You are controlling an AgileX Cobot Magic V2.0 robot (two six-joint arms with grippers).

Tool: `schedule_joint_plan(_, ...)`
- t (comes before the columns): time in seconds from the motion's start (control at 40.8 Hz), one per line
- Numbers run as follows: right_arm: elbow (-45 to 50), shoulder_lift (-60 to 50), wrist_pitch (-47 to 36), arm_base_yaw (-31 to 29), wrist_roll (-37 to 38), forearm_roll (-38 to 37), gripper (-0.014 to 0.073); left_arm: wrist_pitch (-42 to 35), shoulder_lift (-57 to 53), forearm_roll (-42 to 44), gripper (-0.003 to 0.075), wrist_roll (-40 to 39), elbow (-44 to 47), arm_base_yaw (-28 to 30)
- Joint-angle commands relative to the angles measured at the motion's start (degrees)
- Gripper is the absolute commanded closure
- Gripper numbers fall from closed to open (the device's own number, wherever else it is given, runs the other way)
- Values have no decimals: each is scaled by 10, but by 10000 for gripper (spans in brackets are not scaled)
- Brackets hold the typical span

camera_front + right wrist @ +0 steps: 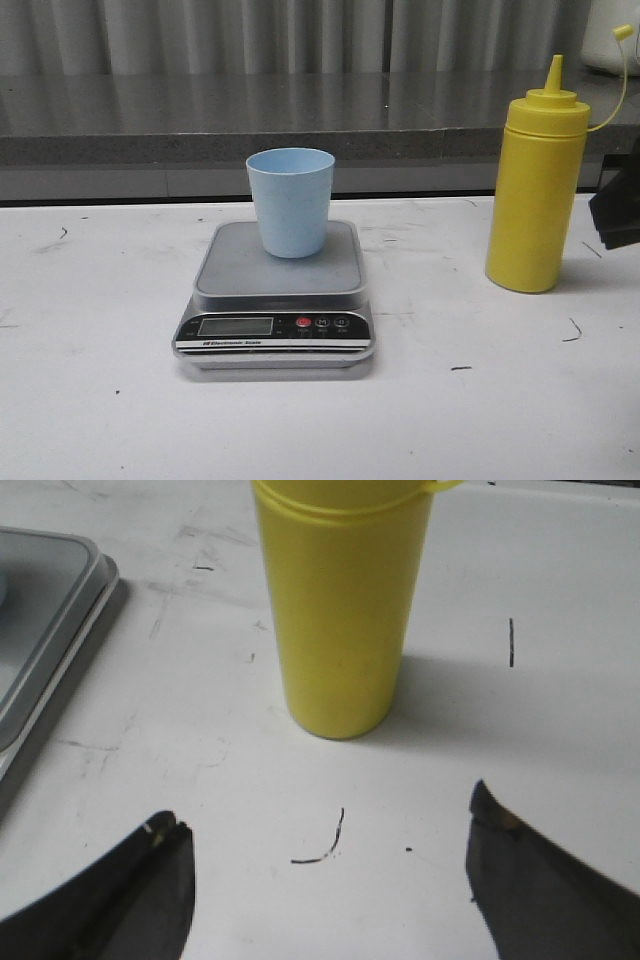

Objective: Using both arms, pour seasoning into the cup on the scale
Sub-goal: 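Reach the right gripper to the yellow squeeze bottle and grasp it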

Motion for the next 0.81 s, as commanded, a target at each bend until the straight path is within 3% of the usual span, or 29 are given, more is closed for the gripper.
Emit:
schedule_joint_plan(0.0, 13, 21, -164, 1, 24, 0, 13, -42, 0, -7, 321, -2, -16, -4)
schedule_joint_plan(0.245, 22, 142, -358, 1, 82, -94, 13, -42, 0, -7, 321, -2, -16, -4)
schedule_joint_plan(0.637, 17, 331, -633, -5, 74, -47, 13, -42, 0, -7, 321, -2, -16, -4)
schedule_joint_plan(0.784, -5, 381, -655, -5, 58, -41, 13, -42, 0, -7, 321, -2, -16, -4)
